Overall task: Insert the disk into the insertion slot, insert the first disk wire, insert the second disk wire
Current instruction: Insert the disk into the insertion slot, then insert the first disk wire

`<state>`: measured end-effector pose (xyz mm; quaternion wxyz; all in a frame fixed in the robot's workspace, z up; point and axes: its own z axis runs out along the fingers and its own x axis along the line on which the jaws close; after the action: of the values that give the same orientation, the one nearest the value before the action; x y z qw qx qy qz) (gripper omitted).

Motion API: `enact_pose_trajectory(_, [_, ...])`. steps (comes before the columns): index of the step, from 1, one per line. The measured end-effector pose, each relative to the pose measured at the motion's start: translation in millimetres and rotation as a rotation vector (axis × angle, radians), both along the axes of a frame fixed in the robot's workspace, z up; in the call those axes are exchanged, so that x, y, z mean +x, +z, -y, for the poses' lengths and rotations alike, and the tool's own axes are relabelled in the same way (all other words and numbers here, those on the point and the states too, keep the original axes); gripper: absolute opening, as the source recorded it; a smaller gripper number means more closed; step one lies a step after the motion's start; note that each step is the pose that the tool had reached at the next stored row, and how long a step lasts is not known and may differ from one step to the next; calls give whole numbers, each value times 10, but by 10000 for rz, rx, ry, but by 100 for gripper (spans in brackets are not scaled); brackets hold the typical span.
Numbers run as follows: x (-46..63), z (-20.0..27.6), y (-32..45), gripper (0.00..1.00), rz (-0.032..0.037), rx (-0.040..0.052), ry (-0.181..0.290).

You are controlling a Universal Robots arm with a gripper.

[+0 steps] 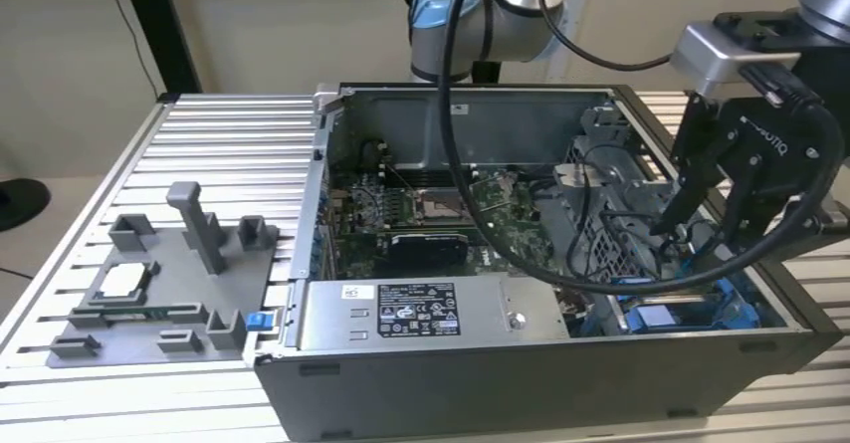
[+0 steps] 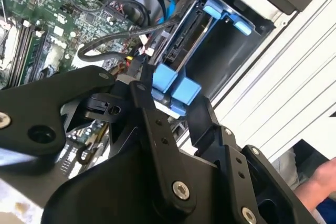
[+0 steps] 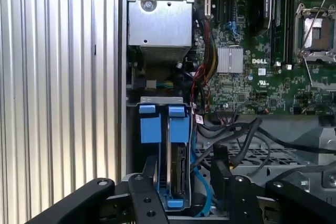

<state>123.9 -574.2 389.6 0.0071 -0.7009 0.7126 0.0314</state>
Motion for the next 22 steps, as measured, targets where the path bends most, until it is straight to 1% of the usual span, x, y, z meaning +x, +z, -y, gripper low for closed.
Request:
enact_pose_trajectory(1, [-12, -23, 0, 100, 8, 0, -1])
enact_pose_trajectory(2, [-19, -47, 1, 100, 30, -2, 0])
enact_pose_trajectory(5, [-43, -119, 0, 100, 113, -1, -1])
enact_pose_trajectory(8, [-54, -170, -4, 100, 167, 0, -3])
enact_pose_trajectory(9, [-55, -181, -6, 100, 211, 0, -3])
enact_pose_trajectory(10, [-57, -192, -9, 0, 259, 0, -3])
enact_pose_trajectory(12, [-63, -212, -21, 0, 314, 2, -3])
enact_pose_trajectory(17, [-83, -278, -48, 0, 335, 6, -24])
enact_pose_trajectory(19, [-84, -291, -52, 0, 355, 12, -27])
enact_pose_trajectory(22, [-84, -292, -53, 0, 389, 12, -28])
